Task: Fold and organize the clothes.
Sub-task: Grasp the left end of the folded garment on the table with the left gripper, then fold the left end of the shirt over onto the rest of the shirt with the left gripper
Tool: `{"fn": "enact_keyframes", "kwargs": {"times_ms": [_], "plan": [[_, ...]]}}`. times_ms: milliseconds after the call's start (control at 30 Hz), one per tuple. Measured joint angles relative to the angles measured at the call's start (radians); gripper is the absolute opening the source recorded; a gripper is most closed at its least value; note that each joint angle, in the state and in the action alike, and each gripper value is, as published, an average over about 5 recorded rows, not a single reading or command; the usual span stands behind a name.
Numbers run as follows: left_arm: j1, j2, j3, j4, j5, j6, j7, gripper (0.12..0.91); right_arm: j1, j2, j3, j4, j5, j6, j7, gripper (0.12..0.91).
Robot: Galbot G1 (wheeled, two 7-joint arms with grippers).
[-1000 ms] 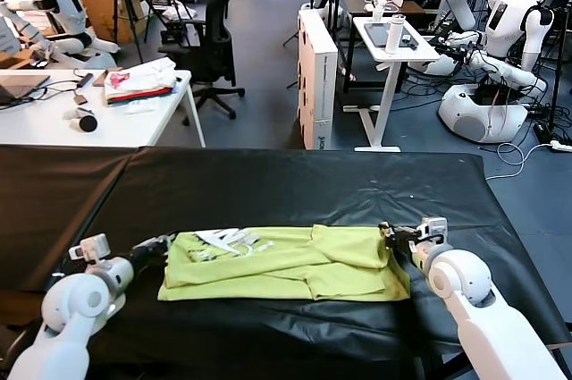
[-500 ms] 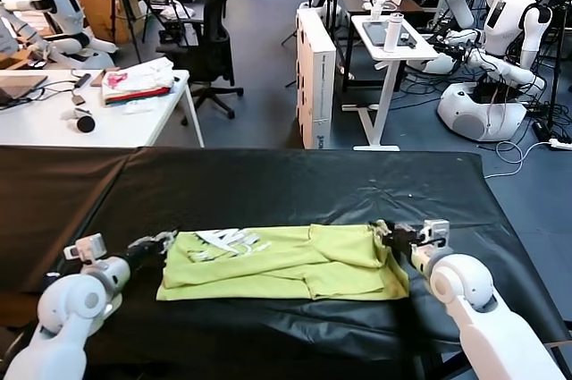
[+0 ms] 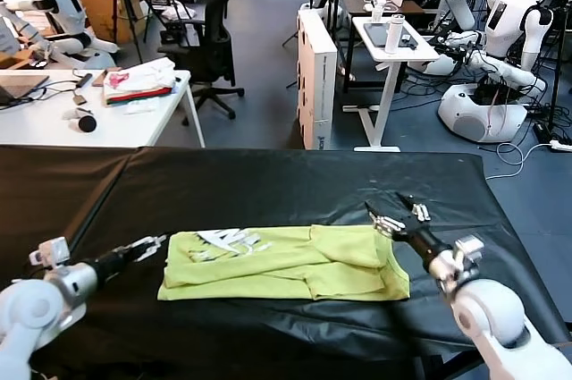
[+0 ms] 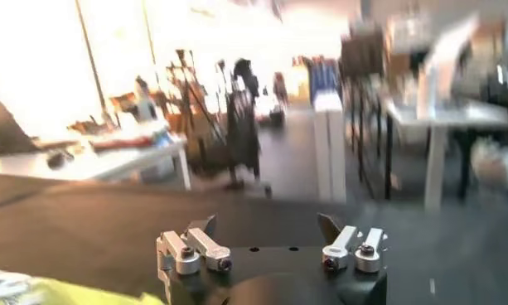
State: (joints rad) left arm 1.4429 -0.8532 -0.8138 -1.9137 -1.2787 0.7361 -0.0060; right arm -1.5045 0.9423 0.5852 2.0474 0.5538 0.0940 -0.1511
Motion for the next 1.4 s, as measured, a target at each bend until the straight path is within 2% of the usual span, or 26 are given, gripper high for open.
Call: {"fn": "enact_keyframes", "kwargs": {"times_ms": [133,300,533,1400], "plan": [[0.031,0.002,0.003,0.0,0.017,0.0,0.045,0.907,-0.133,0.034,0.067,0.043,-0.019,0.096,-0.017,0.907],[0.046,-0.005,0.015,0.0,0.032,0.0,0.076,0.907,-0.246,0.072,0.129,0.076,-0.023,0.145,-0.022,0.907],[0.047,-0.025,0.031,0.003,0.035,0.0,0.077,0.907,-0.289,0.092,0.148,0.085,-0.03,0.154,-0.019,0.907],[0.032,-0.074,0.075,-0.007,0.052,0.001,0.09,0.907,-0.296,0.119,0.121,0.089,-0.06,0.147,-0.015,0.907]]}}
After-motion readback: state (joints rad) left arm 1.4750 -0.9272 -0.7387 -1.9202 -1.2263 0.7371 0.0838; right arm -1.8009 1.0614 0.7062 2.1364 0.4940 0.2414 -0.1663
